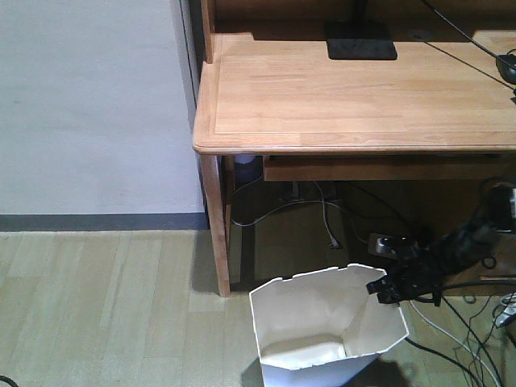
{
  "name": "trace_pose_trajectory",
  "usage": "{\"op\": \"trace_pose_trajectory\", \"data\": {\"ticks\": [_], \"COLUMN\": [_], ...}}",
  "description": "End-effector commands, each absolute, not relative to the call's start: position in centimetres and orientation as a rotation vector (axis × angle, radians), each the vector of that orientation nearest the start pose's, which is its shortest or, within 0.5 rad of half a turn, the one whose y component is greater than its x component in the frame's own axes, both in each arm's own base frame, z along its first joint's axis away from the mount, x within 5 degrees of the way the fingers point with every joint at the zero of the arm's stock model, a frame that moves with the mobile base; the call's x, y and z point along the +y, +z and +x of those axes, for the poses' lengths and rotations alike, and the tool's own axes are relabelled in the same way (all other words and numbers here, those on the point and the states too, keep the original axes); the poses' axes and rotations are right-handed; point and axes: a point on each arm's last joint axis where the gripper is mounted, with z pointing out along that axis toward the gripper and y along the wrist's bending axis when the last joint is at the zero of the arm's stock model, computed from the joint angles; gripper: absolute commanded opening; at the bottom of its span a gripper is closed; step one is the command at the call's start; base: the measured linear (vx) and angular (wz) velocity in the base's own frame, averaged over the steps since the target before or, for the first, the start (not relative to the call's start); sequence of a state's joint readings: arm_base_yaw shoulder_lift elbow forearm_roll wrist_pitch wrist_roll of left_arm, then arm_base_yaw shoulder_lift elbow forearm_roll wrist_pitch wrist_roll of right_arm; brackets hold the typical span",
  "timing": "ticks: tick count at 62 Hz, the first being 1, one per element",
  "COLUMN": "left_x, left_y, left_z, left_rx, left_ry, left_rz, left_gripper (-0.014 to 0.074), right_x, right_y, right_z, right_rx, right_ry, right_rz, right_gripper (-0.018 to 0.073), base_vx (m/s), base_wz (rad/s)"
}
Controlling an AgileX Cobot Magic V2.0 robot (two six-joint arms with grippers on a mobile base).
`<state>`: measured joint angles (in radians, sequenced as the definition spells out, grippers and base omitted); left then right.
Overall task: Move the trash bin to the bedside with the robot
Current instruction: 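Close the right gripper on the bin's rim corner, then lift the bin slightly with the right gripper and pull it from the desk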
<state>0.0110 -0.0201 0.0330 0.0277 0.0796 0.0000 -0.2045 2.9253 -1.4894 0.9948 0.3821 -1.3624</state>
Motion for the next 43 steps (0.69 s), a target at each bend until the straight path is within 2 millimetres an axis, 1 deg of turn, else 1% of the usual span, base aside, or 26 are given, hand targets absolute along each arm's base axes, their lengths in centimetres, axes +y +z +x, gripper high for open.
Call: {"op": "trace_pose_trajectory", "data": {"ticks": [1,4,9,18,26,34,43], "left_x": [0.0,0.0,0.0,0.0,0.0,0.0,0.0], "left_y": [19.9,19.9,19.9,19.9,19.9,19.9,19.9], "left_z": [5.6,5.6,5.6,5.6,5.6,5.6,5.6], "left_rx": [1.506,1.506,1.506,1.506,1.506,1.506,1.506], "left_ry": [0.007,0.007,0.007,0.007,0.007,0.007,0.007], "left_rz": [0.000,0.000,0.000,0.000,0.000,0.000,0.000], "left_gripper": [-0.0006,-0.0006,-0.0006,-0.0006,-0.0006,-0.0006,-0.0006], "right_x": [-4.7,-5.4,-6.2,-6.7,-6.4,-6.1,-5.7], "right_y": [-12.0,-11.3,-9.9,-7.1,-4.8,-2.6,-1.0], "right_z": [37.8,37.1,36.1,34.4,33.0,32.1,31.3], "right_rx": [2.761,2.733,2.709,2.688,2.701,2.697,2.694], "right_ry": [0.866,0.930,1.009,1.129,1.144,1.138,1.133], "right_rz": [-0.193,-0.138,-0.106,-0.146,-0.177,-0.181,-0.184], "right_gripper": [-0.0003,-0.0003,-0.0003,-0.0003,-0.0003,-0.0003,-0.0003], "base_vx": [0.00,0.00,0.00,0.00,0.00,0.00,0.00], "base_wz": [0.00,0.00,0.00,0.00,0.00,0.00,0.00]}}
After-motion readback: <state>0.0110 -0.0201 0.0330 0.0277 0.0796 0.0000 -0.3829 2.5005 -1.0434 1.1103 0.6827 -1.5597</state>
